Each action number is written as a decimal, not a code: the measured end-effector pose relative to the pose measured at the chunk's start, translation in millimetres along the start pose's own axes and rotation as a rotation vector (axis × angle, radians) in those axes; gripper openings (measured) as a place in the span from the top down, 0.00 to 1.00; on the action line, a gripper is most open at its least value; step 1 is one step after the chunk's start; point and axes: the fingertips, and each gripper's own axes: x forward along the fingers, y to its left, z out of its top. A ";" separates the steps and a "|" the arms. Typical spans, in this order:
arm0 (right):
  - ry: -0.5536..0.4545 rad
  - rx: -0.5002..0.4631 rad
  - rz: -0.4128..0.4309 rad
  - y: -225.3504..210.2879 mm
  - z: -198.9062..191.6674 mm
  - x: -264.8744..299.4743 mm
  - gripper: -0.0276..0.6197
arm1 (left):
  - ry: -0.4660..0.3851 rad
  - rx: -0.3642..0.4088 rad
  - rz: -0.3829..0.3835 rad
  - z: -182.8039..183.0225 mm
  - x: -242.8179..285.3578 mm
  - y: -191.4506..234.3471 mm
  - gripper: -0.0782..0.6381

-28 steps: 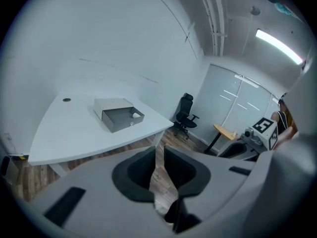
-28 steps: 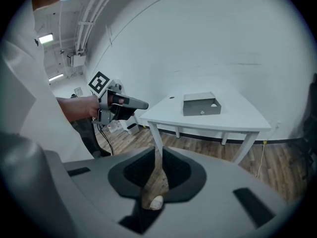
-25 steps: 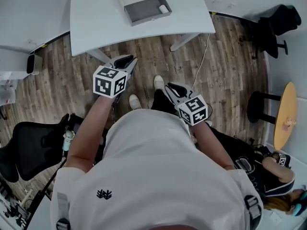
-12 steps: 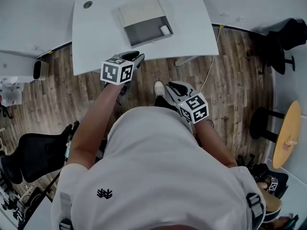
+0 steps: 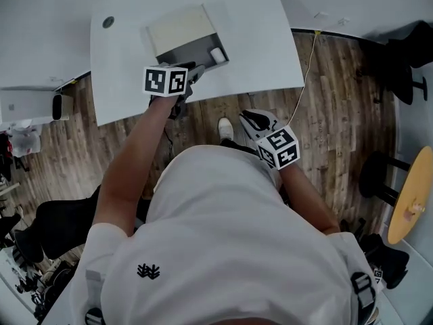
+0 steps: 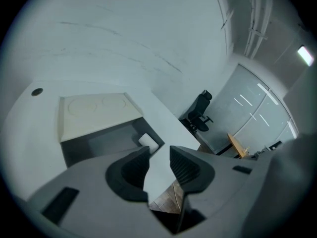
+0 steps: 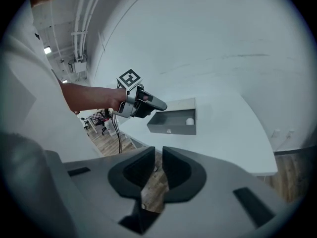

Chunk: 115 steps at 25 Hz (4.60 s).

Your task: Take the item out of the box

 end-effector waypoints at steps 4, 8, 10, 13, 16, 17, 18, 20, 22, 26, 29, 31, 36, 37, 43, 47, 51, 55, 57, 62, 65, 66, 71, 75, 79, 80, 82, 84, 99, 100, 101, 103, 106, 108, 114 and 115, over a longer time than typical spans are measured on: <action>-0.005 0.023 0.000 -25.1 -0.3 -6.2 0.88 | 0.056 -0.042 0.022 4.3 28.7 13.4 0.70; 0.000 0.050 -0.009 -50.8 -5.1 -11.0 0.88 | 0.090 -0.118 0.009 6.2 53.6 23.8 0.68; 0.002 0.063 -0.009 -60.3 -8.3 -11.9 0.88 | 0.110 -0.153 -0.004 4.9 64.3 24.7 0.66; 0.009 0.081 -0.007 -73.1 -12.3 -11.8 0.88 | 0.142 -0.193 -0.007 3.2 80.0 25.2 0.65; 0.012 0.091 -0.004 -80.1 -13.4 -10.9 0.89 | 0.179 -0.225 0.003 -0.2 91.8 28.8 0.64; 0.012 0.095 -0.001 -81.4 -13.4 -10.2 0.89 | 0.192 -0.230 0.011 -1.5 94.5 31.3 0.64; 0.011 0.098 0.001 -82.8 -13.5 -9.6 0.89 | 0.203 -0.234 0.023 -2.3 96.9 34.3 0.64; 0.013 0.106 0.006 -86.6 -14.4 -8.8 0.89 | 0.223 -0.240 0.047 -3.1 100.9 39.7 0.64; 0.018 0.114 0.006 -90.5 -15.9 -8.8 0.89 | 0.249 -0.242 0.063 -4.8 103.6 42.8 0.64; 0.024 0.130 0.002 -99.6 -17.6 -10.0 0.89 | 0.304 -0.247 0.074 -7.1 110.6 46.1 0.63; 0.026 0.141 -0.001 -105.3 -18.6 -9.9 0.89 | 0.327 -0.267 0.065 -6.4 116.9 46.9 0.60; 0.030 0.146 -0.003 -108.0 -21.0 -10.7 0.89 | 0.332 -0.276 0.057 -7.5 119.3 44.4 0.61; 0.028 0.153 -0.005 -114.5 -19.6 -10.4 0.90 | 0.314 -0.304 0.010 -7.3 120.2 40.2 0.64; 0.026 0.155 -0.005 -115.7 -18.8 -9.7 0.90 | 0.310 -0.307 0.002 -6.9 119.9 40.2 0.64; 0.030 0.156 -0.004 -121.0 -19.5 -8.9 0.90 | 0.290 -0.300 -0.010 -4.9 117.6 38.6 0.67; 0.033 0.147 0.004 -118.9 -18.2 -7.3 0.90 | 0.271 -0.286 -0.003 -1.7 111.1 40.6 0.67; 0.032 0.138 0.011 -115.5 -16.9 -3.4 0.90 | 0.249 -0.267 0.005 2.0 102.2 43.6 0.68; 0.034 0.131 0.024 -111.0 -15.0 1.3 0.90 | 0.250 -0.223 0.036 3.3 92.7 51.8 0.68; 0.036 0.125 0.031 -108.7 -13.5 3.3 0.90 | 0.250 -0.220 0.039 4.3 89.2 54.7 0.68; 0.038 0.114 0.045 -108.1 -11.6 5.8 0.90 | 0.240 -0.200 0.051 6.0 81.9 56.4 0.68; 0.039 0.110 0.047 -108.7 -9.8 8.1 0.90 | 0.242 -0.189 0.063 5.3 78.6 59.7 0.68; 0.039 0.108 0.050 -107.8 -8.7 8.9 0.90 | 0.241 -0.187 0.065 5.7 76.9 60.6 0.68; 0.038 0.097 0.064 -104.5 -5.5 11.8 0.90 | 0.231 -0.138 0.079 10.3 67.7 59.4 0.68; 0.038 0.086 0.071 -102.8 -6.8 10.7 0.90 | 0.214 -0.077 0.097 11.5 60.1 54.7 0.68; 0.038 0.071 0.078 -98.2 -5.0 12.0 0.90 | 0.183 -0.003 0.121 14.6 48.1 52.4 0.68; 0.040 0.068 0.080 -97.1 -4.9 12.6 0.90 | 0.176 0.016 0.127 15.0 45.1 51.6 0.68; 0.043 0.062 0.084 -94.5 -4.7 13.8 0.90 | 0.160 0.053 0.138 15.6 39.2 50.0 0.69; 0.046 0.056 0.090 -91.5 -4.8 14.8 0.90 | 0.142 0.087 0.149 16.3 33.9 49.0 0.69; 0.065 0.003 0.139 -67.8 -2.6 23.4 0.91 | 0.020 0.163 0.182 12.1 -10.2 32.1 0.69; 0.066 0.000 0.141 -66.5 -2.8 23.2 0.91 | 0.008 0.163 0.180 12.2 -14.1 29.1 0.69; 0.066 -0.004 0.142 -64.2 -3.1 23.3 0.91 | -0.005 0.163 0.176 12.0 -19.0 26.1 0.69; 0.067 -0.010 0.142 -57.5 -4.5 24.0 0.91 | -0.031 0.165 0.166 10.4 -31.0 19.8 0.69; 0.071 -0.017 0.134 -47.5 -8.8 25.9 0.91 | -0.066 0.180 0.147 7.2 -50.6 7.6 0.69; 0.072 -0.023 0.127 -41.0 -9.8 26.4 0.91 | -0.087 0.196 0.132 5.3 -64.4 -2.1 0.69; 0.070 -0.049 0.106 -17.8 -13.0 27.0 0.92 | -0.156 0.231 0.080 -2.9 -107.3 -32.2 0.69; 0.070 -0.052 0.102 -13.2 -13.9 27.2 0.93 | -0.165 0.239 0.074 -5.0 -115.1 -37.2 0.69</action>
